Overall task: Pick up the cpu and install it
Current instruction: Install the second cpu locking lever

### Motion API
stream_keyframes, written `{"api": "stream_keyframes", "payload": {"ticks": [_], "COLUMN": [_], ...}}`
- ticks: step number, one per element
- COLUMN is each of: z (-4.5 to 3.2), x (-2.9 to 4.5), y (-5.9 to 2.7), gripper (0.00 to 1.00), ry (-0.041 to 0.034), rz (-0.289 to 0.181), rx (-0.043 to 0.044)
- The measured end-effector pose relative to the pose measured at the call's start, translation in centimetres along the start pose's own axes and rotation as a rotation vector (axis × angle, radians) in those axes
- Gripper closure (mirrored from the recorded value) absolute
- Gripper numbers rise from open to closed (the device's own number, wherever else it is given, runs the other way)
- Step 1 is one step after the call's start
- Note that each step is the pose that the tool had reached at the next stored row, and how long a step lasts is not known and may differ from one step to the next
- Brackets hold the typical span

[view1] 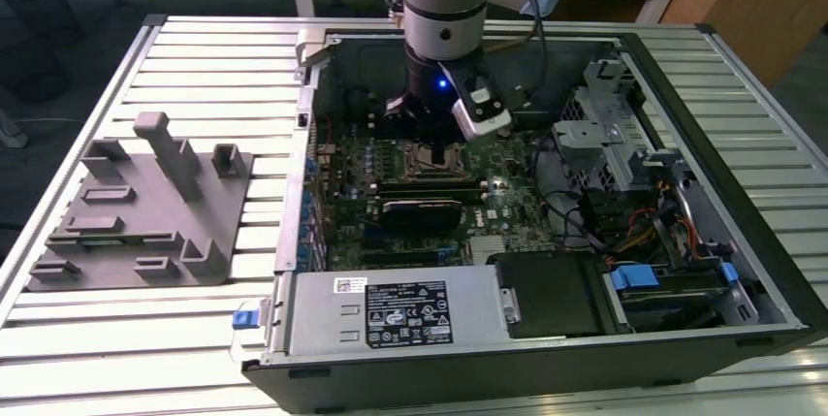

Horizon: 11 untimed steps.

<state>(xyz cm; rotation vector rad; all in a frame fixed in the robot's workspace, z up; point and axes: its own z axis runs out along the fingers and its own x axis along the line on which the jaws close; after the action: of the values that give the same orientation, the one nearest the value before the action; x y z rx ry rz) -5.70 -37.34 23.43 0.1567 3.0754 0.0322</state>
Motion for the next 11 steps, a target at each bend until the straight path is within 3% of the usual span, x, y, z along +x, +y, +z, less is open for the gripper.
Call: {"api": "stream_keyframes", "payload": {"ticks": [8, 11], "z": [0.49, 0.52], "x": [0.16, 0.49], "y": [-0.70, -0.98], "gripper": [0.89, 0.89], "ry": [0.0001, 0.0012], "rz": [0.001, 0.002], "rx": [-0.0010, -0.0124]}}
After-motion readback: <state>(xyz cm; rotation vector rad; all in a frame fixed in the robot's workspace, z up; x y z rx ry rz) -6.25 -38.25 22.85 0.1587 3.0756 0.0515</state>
